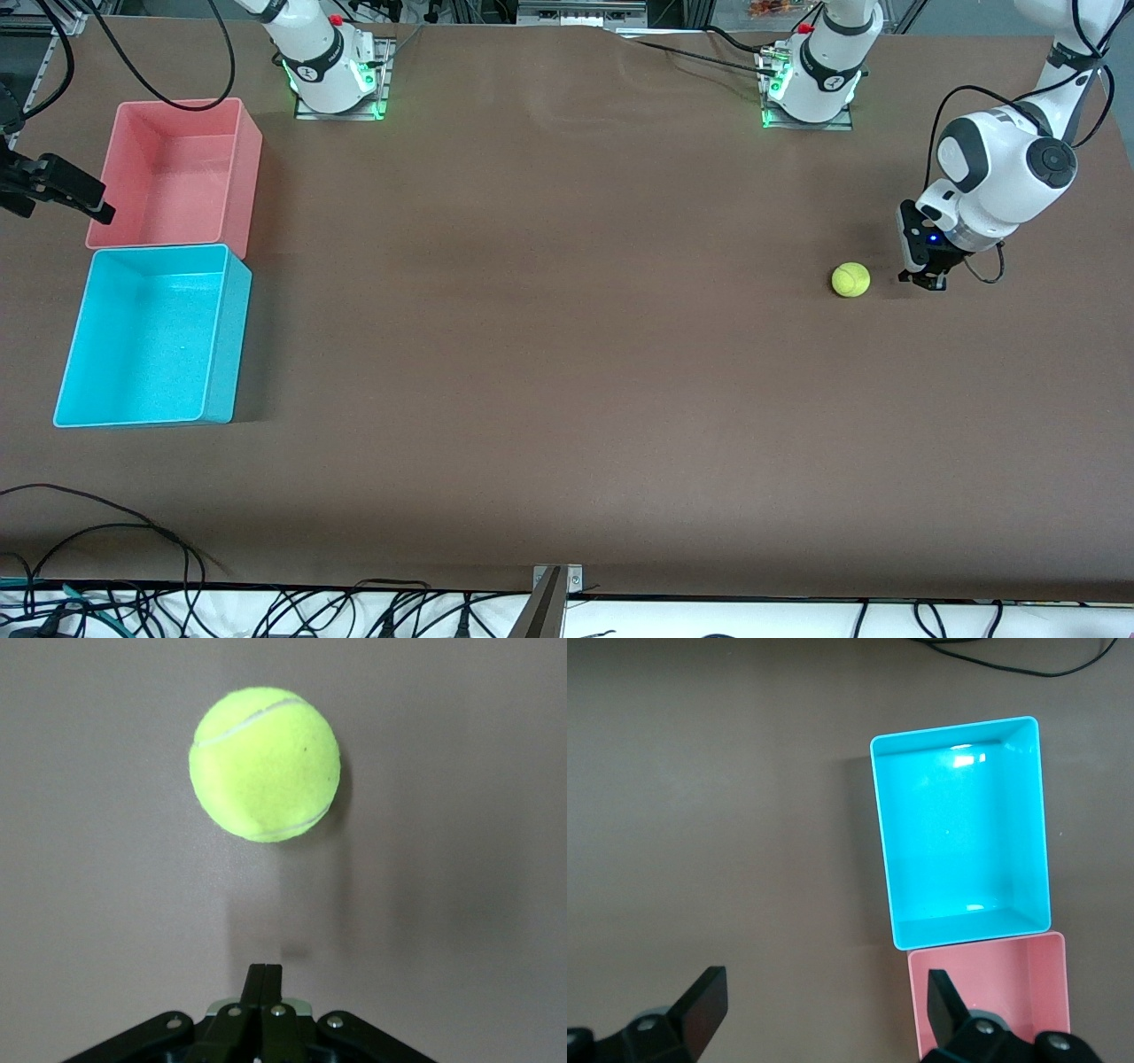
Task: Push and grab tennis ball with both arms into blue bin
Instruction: 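Move the left gripper down behind the tennis ball, then push the tennis ball with the left gripper toward the bins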
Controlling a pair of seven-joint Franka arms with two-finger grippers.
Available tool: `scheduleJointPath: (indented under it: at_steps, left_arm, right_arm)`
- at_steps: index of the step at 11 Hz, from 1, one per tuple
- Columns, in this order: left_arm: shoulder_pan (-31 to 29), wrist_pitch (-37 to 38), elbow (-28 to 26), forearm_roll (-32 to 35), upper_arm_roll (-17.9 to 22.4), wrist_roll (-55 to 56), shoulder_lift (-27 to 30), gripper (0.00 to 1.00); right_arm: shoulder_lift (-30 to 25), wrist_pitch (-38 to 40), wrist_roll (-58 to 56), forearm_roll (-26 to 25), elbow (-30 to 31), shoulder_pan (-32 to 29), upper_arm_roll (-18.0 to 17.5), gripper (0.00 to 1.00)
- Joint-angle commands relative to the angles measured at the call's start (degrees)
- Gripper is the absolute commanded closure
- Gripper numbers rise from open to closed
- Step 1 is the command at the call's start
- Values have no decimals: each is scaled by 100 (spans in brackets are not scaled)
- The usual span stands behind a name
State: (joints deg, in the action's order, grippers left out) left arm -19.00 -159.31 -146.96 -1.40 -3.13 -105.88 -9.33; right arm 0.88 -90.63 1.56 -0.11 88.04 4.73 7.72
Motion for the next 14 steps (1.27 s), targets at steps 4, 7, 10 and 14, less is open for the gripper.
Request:
scheduleJointPath:
  at_steps: [4,7,10,14]
  left_arm:
    - [-402,-478,62,-98,-30,-353,-421,100]
    - [-456,-487,62,-98,-65,-372,-430,100]
    - [-385,-522,1,-141,-562,-250,-412,100]
    - [-211,-1303,-456,-150,-1749,1433,-526,100]
  right_arm:
    - [18,19,55,108,-94,10,19,0]
    - [18,19,46,107,-94,10,19,0]
    - [18,27,46,107,-94,10,19,0]
    - [18,36,46,107,-94,10,19,0]
